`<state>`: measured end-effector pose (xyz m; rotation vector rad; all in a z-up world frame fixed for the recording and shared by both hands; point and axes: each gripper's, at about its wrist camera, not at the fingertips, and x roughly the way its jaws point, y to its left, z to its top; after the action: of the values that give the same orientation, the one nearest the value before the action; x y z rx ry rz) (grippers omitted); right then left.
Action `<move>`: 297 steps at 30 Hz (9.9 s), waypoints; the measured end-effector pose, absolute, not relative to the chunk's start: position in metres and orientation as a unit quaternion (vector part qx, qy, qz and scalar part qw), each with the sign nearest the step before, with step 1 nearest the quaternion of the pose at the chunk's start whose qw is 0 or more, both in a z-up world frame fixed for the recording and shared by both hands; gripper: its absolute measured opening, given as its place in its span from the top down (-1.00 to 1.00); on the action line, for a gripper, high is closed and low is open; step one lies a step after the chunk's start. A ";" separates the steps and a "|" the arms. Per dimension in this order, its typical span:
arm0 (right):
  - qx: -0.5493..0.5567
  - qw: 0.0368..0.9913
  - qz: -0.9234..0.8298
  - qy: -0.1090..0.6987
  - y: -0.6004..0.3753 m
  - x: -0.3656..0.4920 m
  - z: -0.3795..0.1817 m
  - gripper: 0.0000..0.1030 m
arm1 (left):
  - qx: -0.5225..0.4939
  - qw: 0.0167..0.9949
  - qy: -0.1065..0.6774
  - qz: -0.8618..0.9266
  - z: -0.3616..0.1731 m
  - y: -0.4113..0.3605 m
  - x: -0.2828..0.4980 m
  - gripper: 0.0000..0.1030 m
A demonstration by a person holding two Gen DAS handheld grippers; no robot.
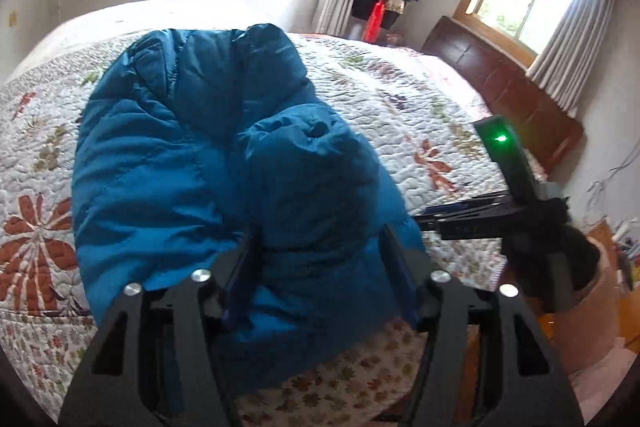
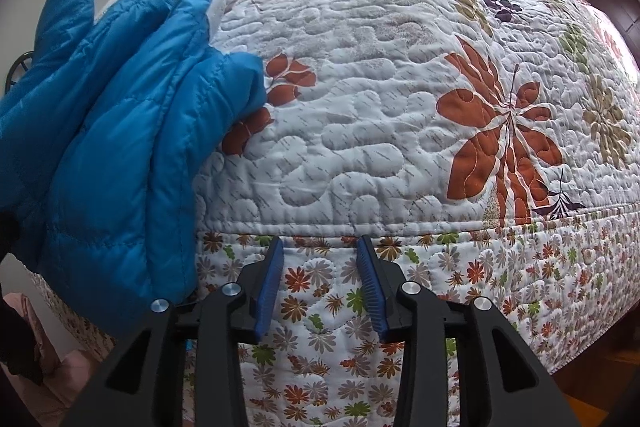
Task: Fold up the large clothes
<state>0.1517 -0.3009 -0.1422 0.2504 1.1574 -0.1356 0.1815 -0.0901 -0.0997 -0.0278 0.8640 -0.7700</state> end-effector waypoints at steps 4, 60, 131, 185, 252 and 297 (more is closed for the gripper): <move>0.121 0.837 -0.065 0.529 -0.303 0.150 -0.121 0.23 | -0.080 0.794 0.425 -0.427 -0.080 -0.055 0.177 -0.54; 0.308 0.835 0.089 0.447 -0.301 0.141 -0.124 0.66 | -0.013 0.839 0.470 -0.274 -0.148 -0.065 0.257 -0.75; 0.152 0.908 0.076 0.382 -0.285 0.181 -0.049 0.52 | 0.005 0.834 0.480 -0.271 -0.112 -0.101 0.272 -0.86; 0.244 0.889 0.081 0.378 -0.289 0.099 -0.059 -0.51 | -0.070 0.803 0.511 -0.301 -0.130 -0.006 0.273 -0.92; 0.229 0.836 0.292 0.403 -0.170 0.402 -0.176 0.06 | -0.236 0.820 0.443 -0.274 -0.154 0.124 0.451 -0.59; 0.067 0.915 0.105 0.383 -0.164 0.218 -0.138 -0.92 | -0.021 0.913 0.402 -0.065 -0.100 0.107 0.282 -0.90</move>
<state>0.2181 -0.1640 -0.1376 0.1379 0.7879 0.2170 0.2822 0.1066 -0.0997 -0.0425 0.8271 -0.1329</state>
